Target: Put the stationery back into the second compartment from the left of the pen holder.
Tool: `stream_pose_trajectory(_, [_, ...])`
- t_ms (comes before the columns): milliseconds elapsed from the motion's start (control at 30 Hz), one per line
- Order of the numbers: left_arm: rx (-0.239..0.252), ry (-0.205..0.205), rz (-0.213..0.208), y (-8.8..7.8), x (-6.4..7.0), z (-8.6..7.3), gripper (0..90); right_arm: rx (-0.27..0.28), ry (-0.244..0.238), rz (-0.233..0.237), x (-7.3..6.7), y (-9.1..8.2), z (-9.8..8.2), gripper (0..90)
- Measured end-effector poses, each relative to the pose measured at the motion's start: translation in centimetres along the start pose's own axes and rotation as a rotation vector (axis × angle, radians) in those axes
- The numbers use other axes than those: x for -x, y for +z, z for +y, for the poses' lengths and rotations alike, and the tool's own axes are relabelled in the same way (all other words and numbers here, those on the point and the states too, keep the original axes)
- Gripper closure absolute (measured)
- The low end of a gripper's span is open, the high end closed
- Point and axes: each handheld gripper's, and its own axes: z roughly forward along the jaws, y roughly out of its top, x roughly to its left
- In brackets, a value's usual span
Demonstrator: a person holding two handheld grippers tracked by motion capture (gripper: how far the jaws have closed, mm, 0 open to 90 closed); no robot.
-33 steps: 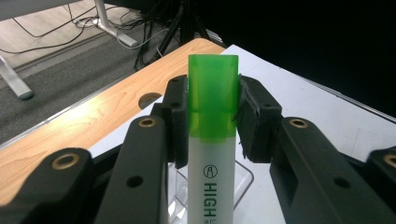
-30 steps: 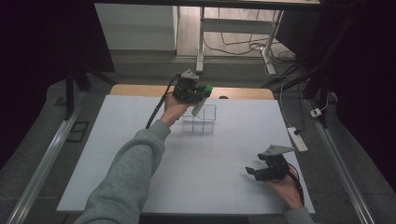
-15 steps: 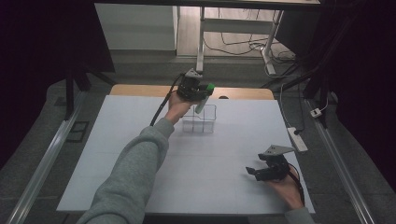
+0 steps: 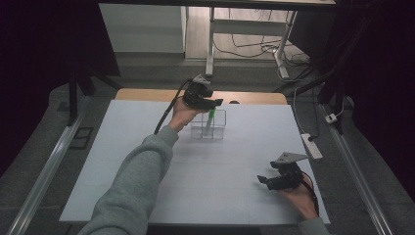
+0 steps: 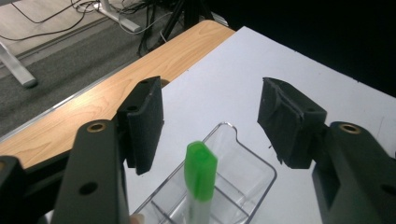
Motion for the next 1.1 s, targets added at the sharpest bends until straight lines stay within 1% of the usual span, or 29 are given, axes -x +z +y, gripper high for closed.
stream_pose_trajectory(167, [0.002,-0.006,0.0,-0.6,-0.2,-0.5,39.8,0.0,-0.001,-0.002,0.0,0.0,0.0,18.7])
stream_pose_trajectory(567, [-0.018,0.014,0.019,-3.0,-0.5,-2.5,39.7,-0.002,-0.001,-0.002,-0.1,0.0,0.0,18.7])
stream_pose_trajectory(733, [-0.021,0.022,0.016,-4.3,-0.2,-3.5,39.9,-0.004,-0.003,0.0,-0.1,0.1,0.0,18.7])
stream_pose_trajectory(767, [-0.025,0.026,0.01,-4.6,-0.1,-3.7,39.9,-0.003,-0.004,-0.002,-0.1,0.1,0.0,18.7])
stream_pose_trajectory(867, [-0.016,0.031,-0.006,-5.5,0.1,-4.5,39.8,-0.005,-0.004,-0.001,-0.1,0.0,0.0,18.7])
stream_pose_trajectory(1000, [-0.019,0.041,-0.004,-6.8,0.5,-5.6,39.8,-0.005,-0.006,-0.008,-0.2,0.0,0.0,18.7])
stream_pose_trajectory(1100, [-0.025,0.046,0.001,-7.8,0.7,-6.6,39.4,-0.004,-0.005,-0.002,-0.2,-0.1,-0.1,18.7])
